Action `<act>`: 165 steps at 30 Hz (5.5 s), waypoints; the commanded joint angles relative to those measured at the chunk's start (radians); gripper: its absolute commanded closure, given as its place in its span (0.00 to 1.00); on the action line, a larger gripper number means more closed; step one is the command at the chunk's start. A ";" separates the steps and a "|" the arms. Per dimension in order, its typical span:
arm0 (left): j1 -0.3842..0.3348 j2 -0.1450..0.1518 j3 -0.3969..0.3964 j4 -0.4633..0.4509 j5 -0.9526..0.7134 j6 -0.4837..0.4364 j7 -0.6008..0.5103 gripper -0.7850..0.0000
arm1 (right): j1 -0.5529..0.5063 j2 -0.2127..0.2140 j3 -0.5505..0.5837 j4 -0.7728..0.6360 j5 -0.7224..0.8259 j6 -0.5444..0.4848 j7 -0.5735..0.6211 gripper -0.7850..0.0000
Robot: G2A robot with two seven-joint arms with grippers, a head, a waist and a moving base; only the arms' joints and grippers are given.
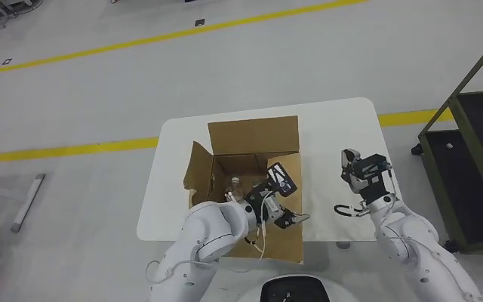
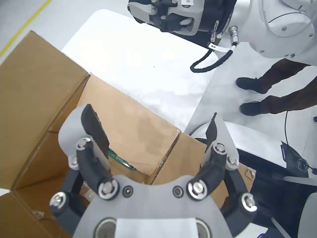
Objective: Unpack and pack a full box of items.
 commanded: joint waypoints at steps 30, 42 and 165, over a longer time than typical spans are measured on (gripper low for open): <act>-0.040 -0.017 -0.085 0.414 -0.590 0.274 0.144 0.00 | 0.087 -0.031 -0.133 0.217 -0.015 -0.024 -0.010 1.00; -0.044 -0.024 -0.074 0.469 -0.616 0.343 0.193 0.00 | 0.102 -0.037 -0.153 0.235 -0.023 -0.035 -0.003 1.00; -0.301 -0.141 0.267 0.640 -0.977 0.126 0.032 0.00 | 0.063 -0.030 0.138 0.088 1.027 -0.070 0.548 1.00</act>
